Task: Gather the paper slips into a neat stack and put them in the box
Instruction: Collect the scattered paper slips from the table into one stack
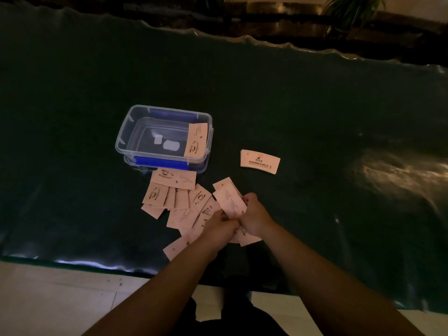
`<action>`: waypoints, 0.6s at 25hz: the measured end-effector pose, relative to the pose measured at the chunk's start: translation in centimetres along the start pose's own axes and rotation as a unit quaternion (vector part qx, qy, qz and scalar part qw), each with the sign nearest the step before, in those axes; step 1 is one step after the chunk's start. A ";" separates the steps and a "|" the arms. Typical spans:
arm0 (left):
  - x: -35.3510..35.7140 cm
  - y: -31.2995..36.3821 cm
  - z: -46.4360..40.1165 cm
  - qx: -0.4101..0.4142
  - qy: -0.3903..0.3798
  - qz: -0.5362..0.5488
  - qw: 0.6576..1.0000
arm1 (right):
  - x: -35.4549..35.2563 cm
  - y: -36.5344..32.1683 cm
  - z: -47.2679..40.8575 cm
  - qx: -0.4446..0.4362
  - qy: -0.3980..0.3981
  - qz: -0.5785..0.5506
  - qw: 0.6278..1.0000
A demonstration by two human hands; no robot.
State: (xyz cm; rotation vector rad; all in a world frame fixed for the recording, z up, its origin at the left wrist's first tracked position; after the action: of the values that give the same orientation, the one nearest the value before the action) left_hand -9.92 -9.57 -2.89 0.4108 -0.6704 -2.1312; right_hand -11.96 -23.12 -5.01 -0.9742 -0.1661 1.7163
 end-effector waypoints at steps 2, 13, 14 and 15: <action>0.2 0.1 0.0 0.002 -0.012 -0.001 1.000 | -0.1 0.3 0.1 0.000 -0.004 -0.019 1.000; -3.9 -1.5 0.7 0.070 0.087 -0.115 0.987 | -1.5 1.6 0.1 0.062 0.007 -0.060 0.996; -4.6 -2.1 1.0 0.069 0.103 -0.104 0.987 | -1.4 1.7 0.3 0.065 0.004 -0.068 0.996; -5.2 -2.6 1.3 0.066 0.119 -0.097 0.986 | -1.3 1.7 0.4 0.068 0.000 -0.073 0.995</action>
State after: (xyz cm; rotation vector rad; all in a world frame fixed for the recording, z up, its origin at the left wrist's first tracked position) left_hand -9.18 -3.70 -3.13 0.8198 -0.6565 -2.1772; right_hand -13.40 -24.77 -5.01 -0.8417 -0.1152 1.5718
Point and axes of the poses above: each hand's wrist, its own z-axis away from the middle knuckle, its own x-axis out of the palm, y = z × x, the point moved 2 cm from there along -z, towards the middle knuckle, and after that the axes turned 2 degrees about y, right-handed, at the moved point
